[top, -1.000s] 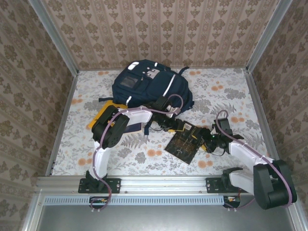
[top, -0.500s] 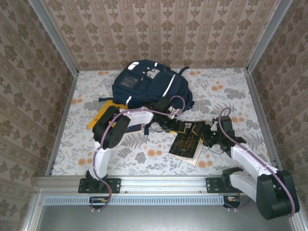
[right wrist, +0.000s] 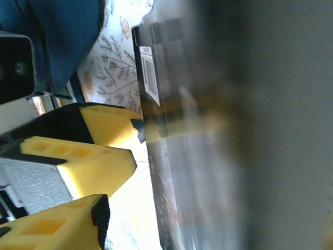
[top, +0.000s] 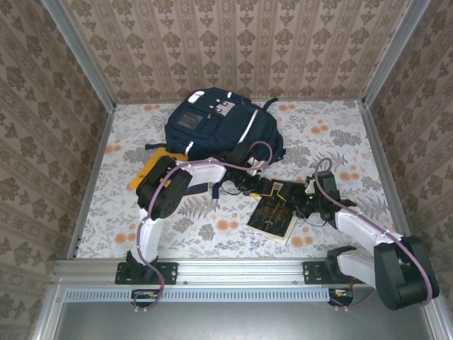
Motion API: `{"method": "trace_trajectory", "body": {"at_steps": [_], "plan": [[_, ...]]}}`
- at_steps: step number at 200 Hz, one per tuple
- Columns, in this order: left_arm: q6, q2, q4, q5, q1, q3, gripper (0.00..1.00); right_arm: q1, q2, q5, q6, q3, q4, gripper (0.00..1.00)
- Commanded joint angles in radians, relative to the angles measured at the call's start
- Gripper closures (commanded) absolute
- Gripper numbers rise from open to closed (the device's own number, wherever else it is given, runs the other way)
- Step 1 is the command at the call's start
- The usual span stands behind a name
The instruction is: Pack the student bag
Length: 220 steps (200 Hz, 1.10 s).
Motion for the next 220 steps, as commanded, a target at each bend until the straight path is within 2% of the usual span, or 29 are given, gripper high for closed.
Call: {"method": "trace_trajectory", "body": {"at_steps": [1,47,108,144,174,220], "plan": [[-0.011,-0.009,0.017,0.065,-0.022,-0.013,0.44,0.022,0.011,-0.046,0.007,0.030,0.070,0.40],[-0.009,-0.081,-0.001,0.030,0.005,-0.057,0.44,0.019,-0.113,0.092,-0.044,0.064,-0.112,0.63],[0.009,-0.299,-0.037,-0.037,0.054,-0.177,0.39,0.022,-0.101,0.051,-0.037,0.048,-0.065,0.98],[-0.019,-0.396,-0.009,-0.055,0.074,-0.274,0.37,0.024,-0.121,0.024,-0.018,0.040,-0.032,1.00],[-0.096,-0.494,0.075,-0.064,0.112,-0.372,0.33,0.024,-0.181,-0.027,-0.013,0.066,-0.012,1.00],[-0.147,-0.616,0.106,-0.069,0.149,-0.377,0.29,0.025,-0.232,-0.127,0.042,0.129,0.126,1.00]]}}
